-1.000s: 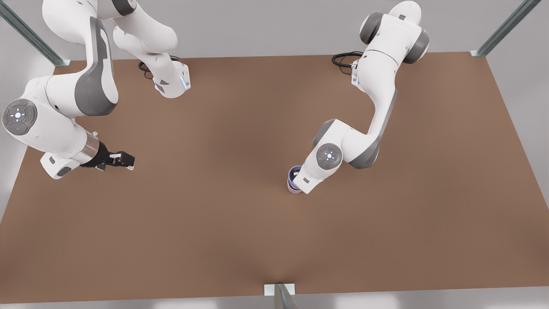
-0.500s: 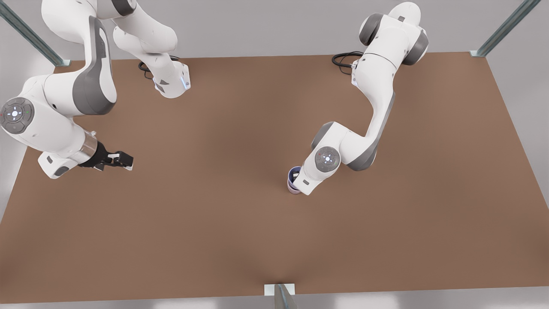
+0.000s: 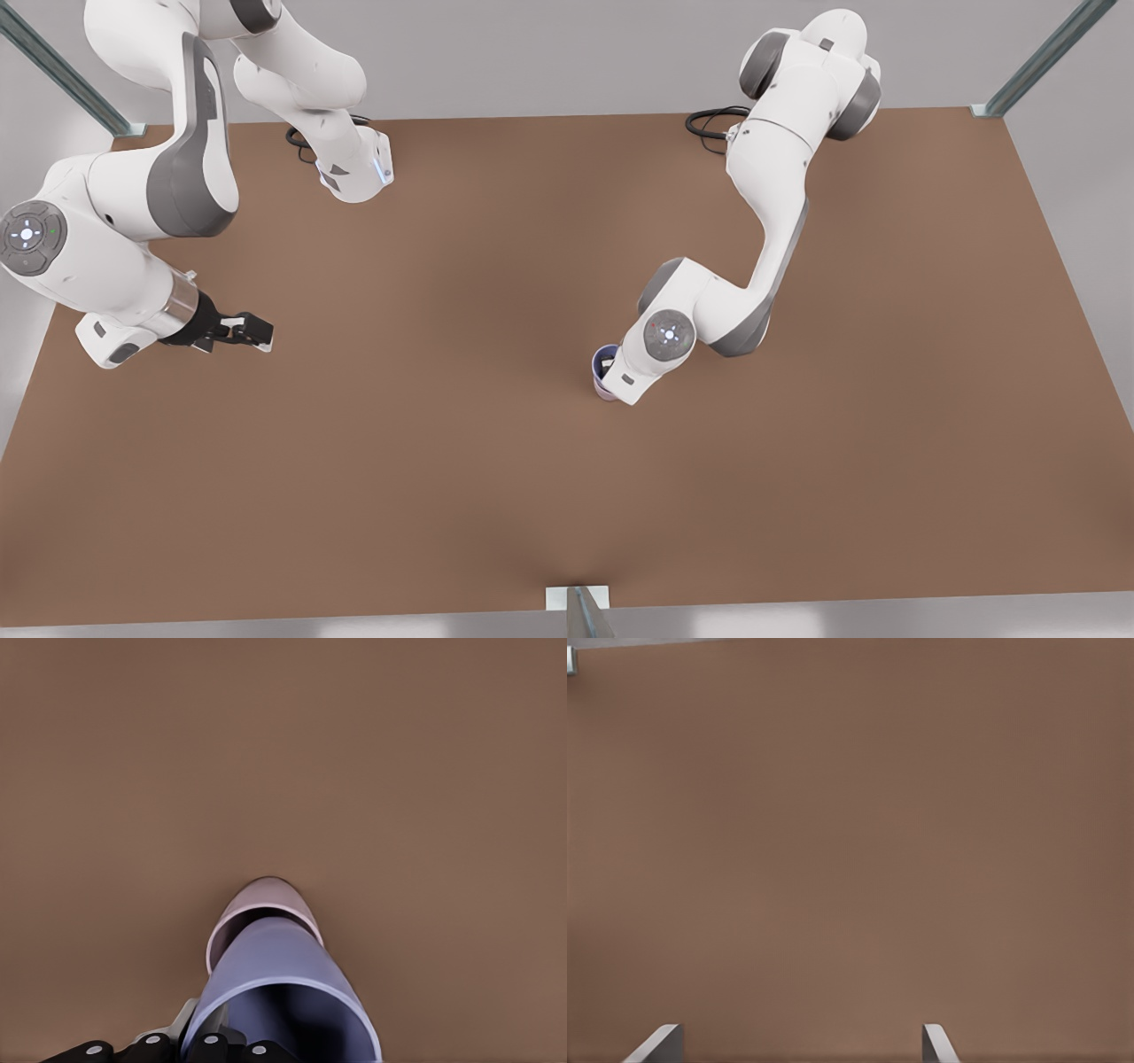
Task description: Stack the cups, with the pink cup at the bottom and the purple cup at the top
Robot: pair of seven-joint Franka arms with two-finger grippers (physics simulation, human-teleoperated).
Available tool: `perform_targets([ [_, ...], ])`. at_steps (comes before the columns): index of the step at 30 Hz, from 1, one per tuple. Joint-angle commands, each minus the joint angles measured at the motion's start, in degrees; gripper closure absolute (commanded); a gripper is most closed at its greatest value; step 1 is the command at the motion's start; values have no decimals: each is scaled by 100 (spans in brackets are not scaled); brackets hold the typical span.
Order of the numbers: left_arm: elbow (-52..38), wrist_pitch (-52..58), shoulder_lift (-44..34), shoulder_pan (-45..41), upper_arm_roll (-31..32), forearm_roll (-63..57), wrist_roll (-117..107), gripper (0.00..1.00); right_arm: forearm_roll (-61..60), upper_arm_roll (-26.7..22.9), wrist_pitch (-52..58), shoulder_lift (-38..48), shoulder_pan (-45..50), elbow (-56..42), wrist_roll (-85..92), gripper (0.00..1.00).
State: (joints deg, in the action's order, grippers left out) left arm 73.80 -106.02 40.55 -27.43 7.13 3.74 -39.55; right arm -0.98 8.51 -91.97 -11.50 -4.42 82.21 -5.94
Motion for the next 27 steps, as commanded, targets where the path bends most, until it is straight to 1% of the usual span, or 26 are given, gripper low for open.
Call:
perform_targets([
  [1,11,-77,6,1,-1,13,-70,79,2,2,-5,7,2,-4,-4,0],
  [7,29,-68,67,1,-1,-31,-35,79,28,2,-5,7,29,31,-22,0],
  [8,38,-68,76,10,-1,-40,-26,70,28,2,-5,7,29,31,-22,0],
  [9,64,-68,76,18,-1,-40,-18,49,28,2,-5,7,29,40,-22,0],
  [10,64,-68,76,18,-1,-49,-18,40,28,2,-5,7,29,40,-13,0],
  [11,73,-68,67,27,-1,-66,-18,35,28,11,-5,7,29,31,5,0],
  [12,73,-60,67,36,-1,-66,-18,31,28,11,-5,7,29,31,5,0],
  [15,73,-68,76,45,-1,-66,-18,31,28,11,-14,7,29,31,-13,0],
  [16,73,-68,76,45,-1,-66,-18,0,28,11,-23,7,29,31,-13,0],
  [20,-6,362,-135,89,-72,-75,-35,0,28,11,-58,-2,29,31,-13,0],
  [22,-32,986,-459,89,-81,-49,-26,0,19,11,-49,-2,29,31,-13,0],
  [24,-182,1838,-1048,168,-238,-31,-26,0,19,11,-32,-2,29,31,-13,0],
  [25,-191,2155,-1469,562,-362,-40,367,0,19,11,-40,-28,20,23,-13,0],
  [26,-191,2313,-1734,1071,-458,-145,1437,0,19,11,-40,-37,20,23,-13,0],
  [27,-156,2524,-1891,1274,-519,-364,2377,0,19,2,-49,-37,29,23,-13,0],
])
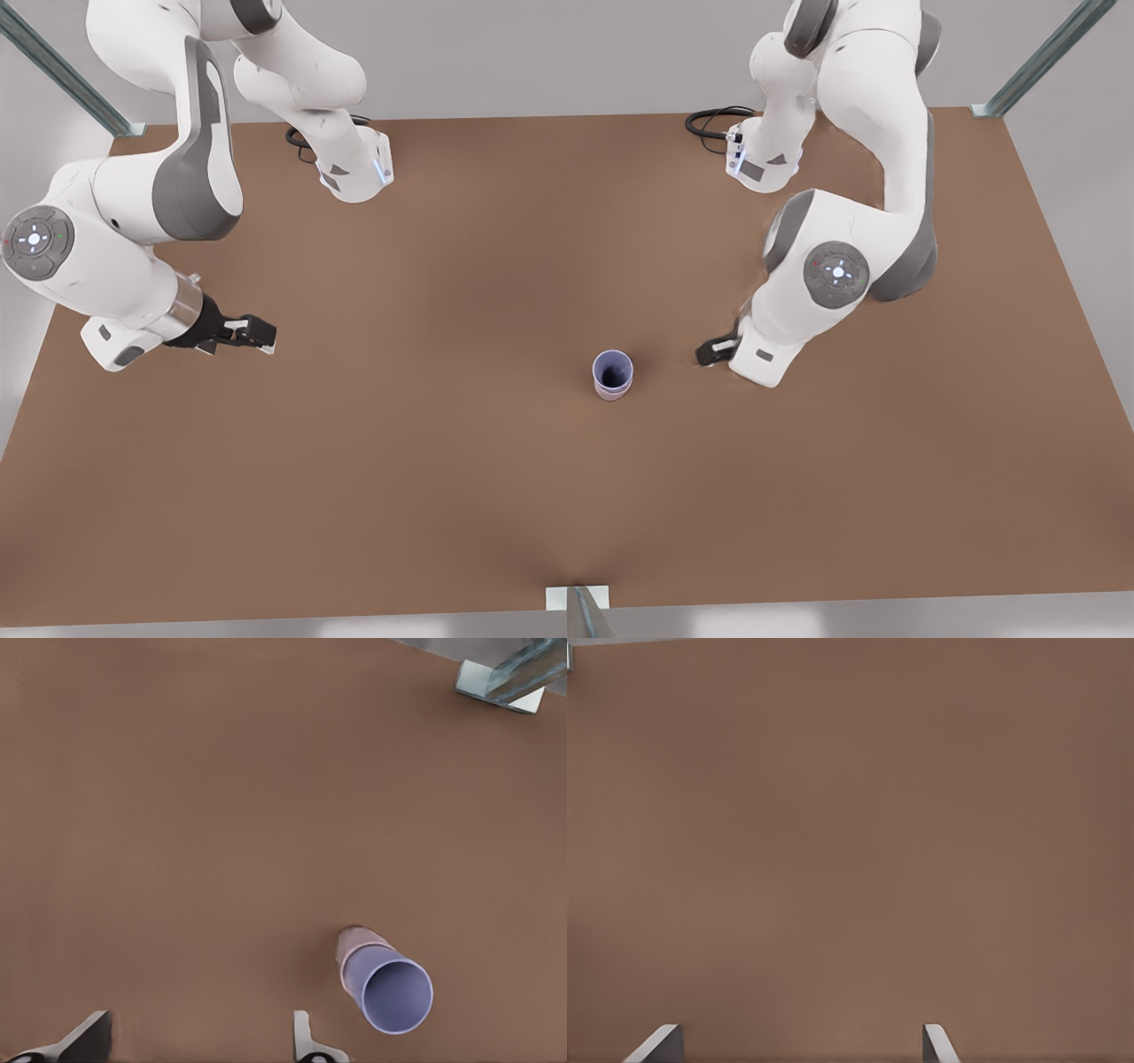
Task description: Stack the cups, with the pink cup at the bottom and the purple cup at the top
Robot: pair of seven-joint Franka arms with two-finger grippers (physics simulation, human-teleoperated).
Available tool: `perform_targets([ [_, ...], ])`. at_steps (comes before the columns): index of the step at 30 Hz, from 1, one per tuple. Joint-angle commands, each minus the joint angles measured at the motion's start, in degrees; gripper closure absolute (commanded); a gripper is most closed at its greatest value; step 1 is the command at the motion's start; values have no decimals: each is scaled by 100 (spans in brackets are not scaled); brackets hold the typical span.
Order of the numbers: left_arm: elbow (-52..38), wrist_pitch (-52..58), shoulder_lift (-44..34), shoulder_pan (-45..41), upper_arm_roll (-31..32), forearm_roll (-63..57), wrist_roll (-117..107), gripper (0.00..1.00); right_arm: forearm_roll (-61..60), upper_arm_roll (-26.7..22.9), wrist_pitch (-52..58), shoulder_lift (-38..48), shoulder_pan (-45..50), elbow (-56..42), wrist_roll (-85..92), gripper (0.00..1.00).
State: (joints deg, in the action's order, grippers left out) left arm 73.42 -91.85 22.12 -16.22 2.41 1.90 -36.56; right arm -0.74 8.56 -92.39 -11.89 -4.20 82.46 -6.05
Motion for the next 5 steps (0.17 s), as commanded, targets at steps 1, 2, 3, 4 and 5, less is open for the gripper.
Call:
perform_targets([
  [1,637,1003,-699,365,-82,-322,3198,0,-5,5,-7,2,-1,-2,-1,0],
  [2,999,827,-876,356,-153,-384,3084,0,-5,5,-7,2,-1,-2,-1,0],
  [3,964,827,-867,356,-170,-384,3093,0,-5,5,-7,2,-1,-2,8,0],
  [4,946,844,-876,356,-337,-340,3172,0,-5,5,-7,2,-1,-2,8,0],
  [5,937,835,-876,356,-337,-340,3164,0,-5,5,2,2,-1,-2,8,0],
])
